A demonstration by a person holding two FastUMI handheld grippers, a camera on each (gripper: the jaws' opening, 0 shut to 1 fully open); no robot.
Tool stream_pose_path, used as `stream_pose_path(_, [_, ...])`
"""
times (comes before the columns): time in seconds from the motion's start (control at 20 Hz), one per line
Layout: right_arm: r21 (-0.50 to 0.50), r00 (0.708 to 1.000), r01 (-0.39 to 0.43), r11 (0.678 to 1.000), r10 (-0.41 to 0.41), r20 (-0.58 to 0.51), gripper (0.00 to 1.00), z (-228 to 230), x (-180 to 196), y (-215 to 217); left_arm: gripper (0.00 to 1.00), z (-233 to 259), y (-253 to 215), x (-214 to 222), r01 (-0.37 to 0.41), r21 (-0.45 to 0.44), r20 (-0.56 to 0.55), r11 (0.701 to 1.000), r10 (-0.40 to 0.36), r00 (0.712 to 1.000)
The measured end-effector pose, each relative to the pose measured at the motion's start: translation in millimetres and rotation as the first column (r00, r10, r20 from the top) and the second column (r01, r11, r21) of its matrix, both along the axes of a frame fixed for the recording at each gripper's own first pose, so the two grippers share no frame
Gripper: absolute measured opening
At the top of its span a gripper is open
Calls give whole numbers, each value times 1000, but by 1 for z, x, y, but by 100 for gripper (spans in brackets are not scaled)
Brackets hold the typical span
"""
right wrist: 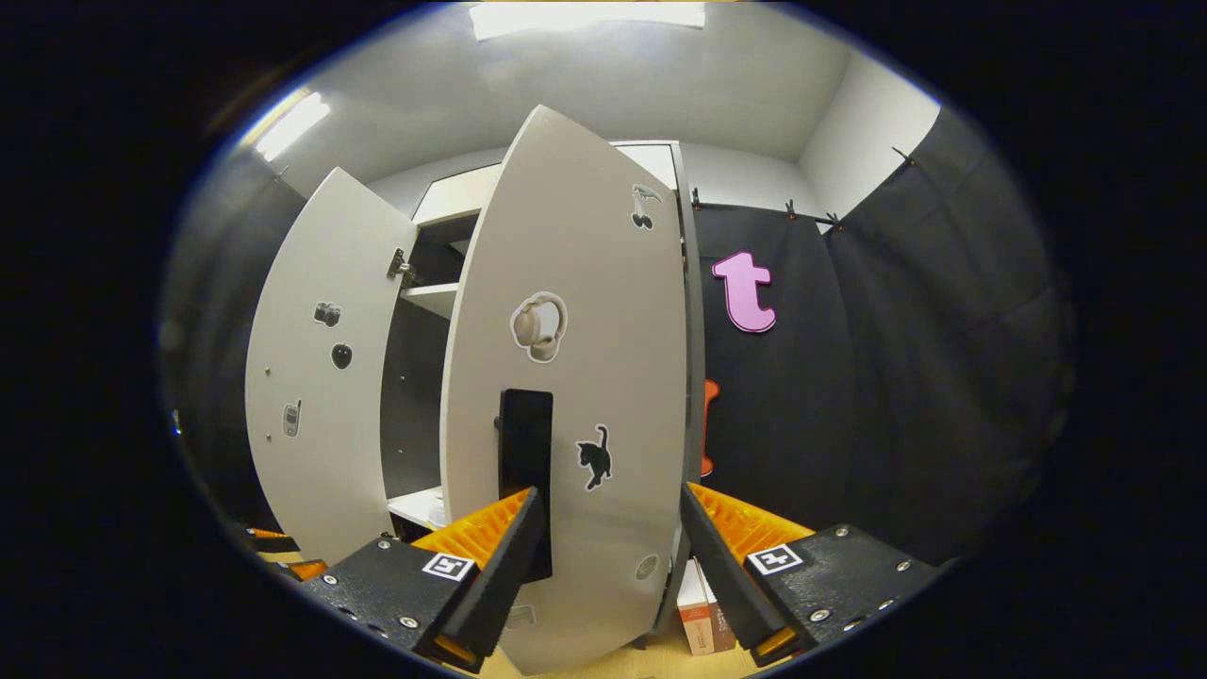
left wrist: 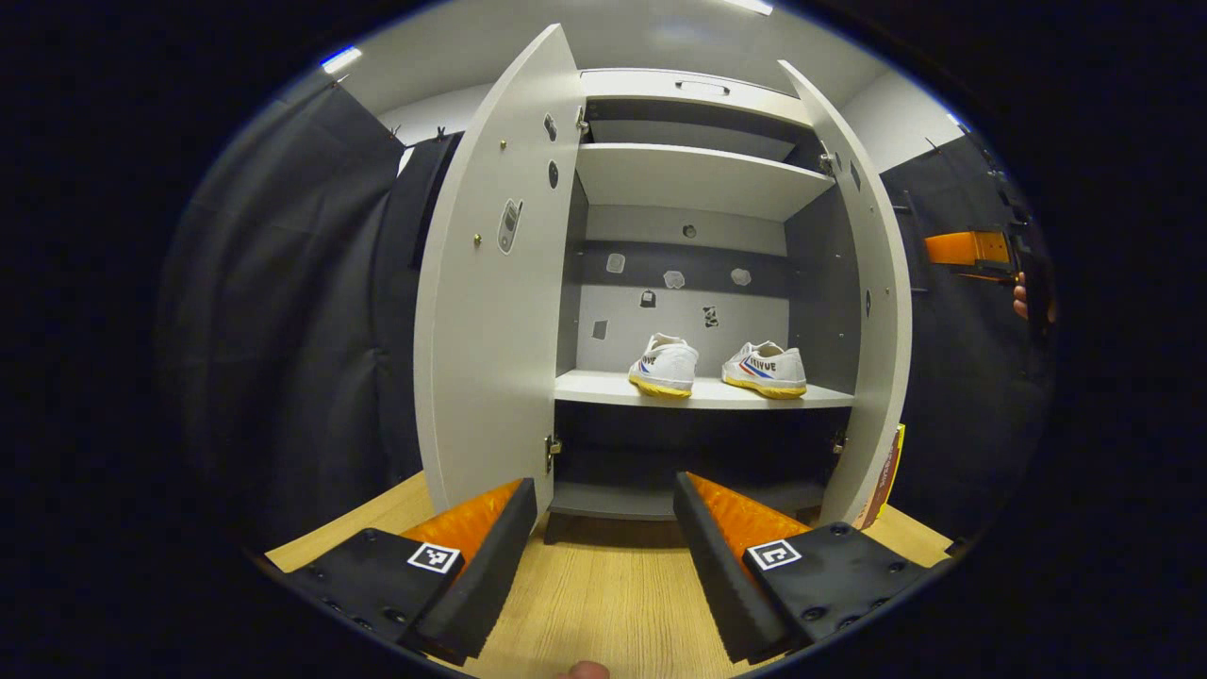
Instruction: Grab one shoe with the right hand and put it into the shoe cabinet, grab the other shoe with the left hand and put it into the shoe cabinet; then close the right door with the right hand and the left door with the left hand.
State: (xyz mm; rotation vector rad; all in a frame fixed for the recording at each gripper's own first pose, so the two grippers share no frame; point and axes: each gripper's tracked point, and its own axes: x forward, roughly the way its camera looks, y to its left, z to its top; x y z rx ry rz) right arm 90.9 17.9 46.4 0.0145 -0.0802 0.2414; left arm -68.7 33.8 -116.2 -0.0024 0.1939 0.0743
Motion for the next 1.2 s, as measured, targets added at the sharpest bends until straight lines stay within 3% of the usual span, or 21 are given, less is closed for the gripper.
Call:
stream_pose_path(0.05, [2,1000,-11,1000,11,2,90,1,2,7,95,1,2,0,-4,-1,1,1000,4,1000])
stream_pose_path(0.1, [2,1000,-18,1000,18,1,90,1,5,11,95,0,4,0,-10,0,2,1000,10,1000])
stream_pose_path(0.15, [6,1000,-28,1000,28,0,96,1,6,13,95,1,6,0,-14,0,1,1000,14,1000])
stream_pose_path(0.2, [12,999,-43,999,43,-4,90,1,8,18,95,0,7,-1,-18,-1,0,1000,18,1000])
stream_pose_path(0.45, [24,995,-97,995,97,-38,90,-10,27,51,95,-2,6,-3,-19,-3,-4,1000,19,1000])
stream_pose_path(1.2, [48,991,-82,996,86,-105,91,-31,84,89,95,-2,29,-8,-70,6,-5,997,70,998])
